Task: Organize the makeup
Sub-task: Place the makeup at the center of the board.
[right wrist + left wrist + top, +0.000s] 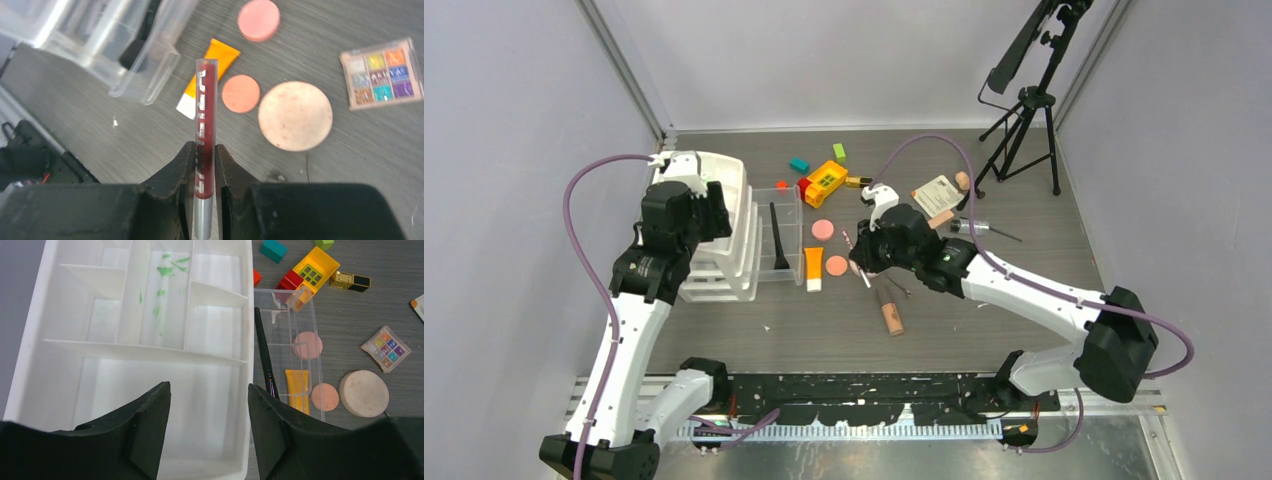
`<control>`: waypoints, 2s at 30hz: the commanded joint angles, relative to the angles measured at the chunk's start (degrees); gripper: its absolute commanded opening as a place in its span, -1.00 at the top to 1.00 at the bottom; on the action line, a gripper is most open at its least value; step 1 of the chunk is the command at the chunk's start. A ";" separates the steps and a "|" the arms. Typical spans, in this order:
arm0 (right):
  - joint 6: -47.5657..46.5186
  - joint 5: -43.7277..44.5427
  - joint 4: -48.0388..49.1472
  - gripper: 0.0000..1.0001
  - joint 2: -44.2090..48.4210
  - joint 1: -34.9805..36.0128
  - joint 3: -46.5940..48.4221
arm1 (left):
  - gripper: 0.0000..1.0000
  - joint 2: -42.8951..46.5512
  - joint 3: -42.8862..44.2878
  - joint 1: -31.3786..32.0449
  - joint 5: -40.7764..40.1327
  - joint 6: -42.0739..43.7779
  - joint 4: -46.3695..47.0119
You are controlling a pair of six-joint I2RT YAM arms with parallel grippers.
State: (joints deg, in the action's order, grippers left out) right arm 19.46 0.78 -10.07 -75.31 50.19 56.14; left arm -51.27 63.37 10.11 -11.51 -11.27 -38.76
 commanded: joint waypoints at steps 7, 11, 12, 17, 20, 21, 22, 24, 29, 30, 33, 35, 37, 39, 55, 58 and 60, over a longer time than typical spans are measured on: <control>12.76 8.83 -3.27 0.88 -7.36 0.31 4.88 | -0.19 0.43 -0.16 -0.26 0.08 0.72 2.64; 14.62 8.53 -2.66 0.89 -10.03 0.33 5.91 | -0.20 0.42 -0.20 -0.26 0.08 0.72 2.62; 14.79 8.60 -2.74 0.90 -10.51 0.34 6.05 | -0.20 0.34 -0.18 -0.26 0.16 0.64 2.64; 15.12 9.66 -4.61 0.90 -13.26 0.33 7.28 | -0.20 0.14 -0.09 -0.26 0.41 0.65 2.63; 15.30 9.71 -6.49 0.90 -15.92 0.30 8.57 | -0.19 0.19 -0.05 -0.25 0.77 0.55 2.58; 15.57 9.75 -7.00 0.91 -16.59 0.29 8.84 | -0.19 0.08 -0.03 -0.26 0.84 0.54 2.62; 15.74 9.79 -7.24 0.91 -17.29 0.34 9.03 | -0.20 0.02 0.00 -0.26 0.80 0.54 2.58; 15.78 10.18 -7.78 0.91 -18.43 0.33 9.38 | -0.19 -0.02 0.00 -0.19 0.79 0.57 2.58; 14.91 13.19 -11.21 0.91 -19.72 0.31 11.42 | -0.19 -0.13 0.02 -0.27 0.87 0.54 2.63; 14.50 13.93 -12.04 0.91 -19.63 0.29 11.96 | -0.19 -0.19 0.05 -0.27 0.95 0.54 2.63; 13.49 16.23 -15.42 0.91 -18.59 0.33 12.58 | -0.19 -0.15 0.02 -0.22 1.05 0.54 2.54; 13.03 17.55 -17.05 0.91 -17.44 0.29 12.07 | -0.19 -0.13 0.04 -0.26 1.05 0.49 2.64; 12.97 19.06 -19.44 0.91 -15.84 0.31 11.62 | -0.19 -0.11 0.02 -0.27 1.05 0.55 2.54; 12.96 20.08 -22.01 0.91 -14.32 0.34 10.99 | -0.19 0.01 -0.06 -0.27 1.05 0.53 2.52; 11.59 19.55 -23.73 0.89 -6.11 0.27 -2.58 | -0.19 0.35 -0.08 -0.26 0.97 0.54 2.46; 10.83 18.50 -22.16 0.89 -7.38 0.31 -3.71 | -0.19 0.24 -0.04 -0.20 0.95 0.59 2.44; 10.54 18.12 -21.75 0.89 -8.66 0.28 -4.05 | -0.19 0.19 -0.02 -0.26 1.12 0.51 2.41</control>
State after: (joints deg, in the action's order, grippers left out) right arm 31.11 19.11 -35.33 -82.37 50.19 52.45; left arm -51.42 63.37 10.11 -10.90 -11.27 -38.76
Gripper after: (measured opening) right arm 0.223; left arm 0.598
